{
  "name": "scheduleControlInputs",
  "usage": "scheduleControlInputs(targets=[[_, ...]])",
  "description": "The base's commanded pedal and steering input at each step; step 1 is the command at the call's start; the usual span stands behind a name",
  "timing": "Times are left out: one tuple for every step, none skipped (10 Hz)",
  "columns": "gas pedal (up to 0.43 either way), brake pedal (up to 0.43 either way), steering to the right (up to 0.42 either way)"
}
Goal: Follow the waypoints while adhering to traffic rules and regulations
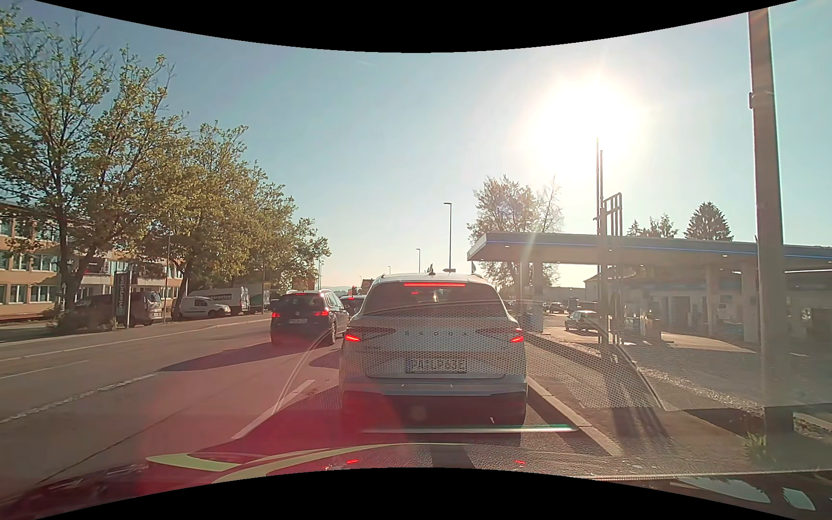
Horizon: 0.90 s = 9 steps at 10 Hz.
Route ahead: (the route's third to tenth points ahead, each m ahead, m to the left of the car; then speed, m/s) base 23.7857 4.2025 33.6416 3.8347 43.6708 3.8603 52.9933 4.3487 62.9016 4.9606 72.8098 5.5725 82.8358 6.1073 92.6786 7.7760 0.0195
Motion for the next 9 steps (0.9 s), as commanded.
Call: scheduleControlInputs(targets=[[0.000,0.195,-0.004],[0.000,0.195,-0.004],[0.000,0.195,-0.004],[0.000,0.195,-0.004],[0.000,0.195,-0.004],[0.000,0.201,-0.004],[0.000,0.201,-0.004],[0.000,0.201,-0.004],[0.000,0.201,-0.004]])
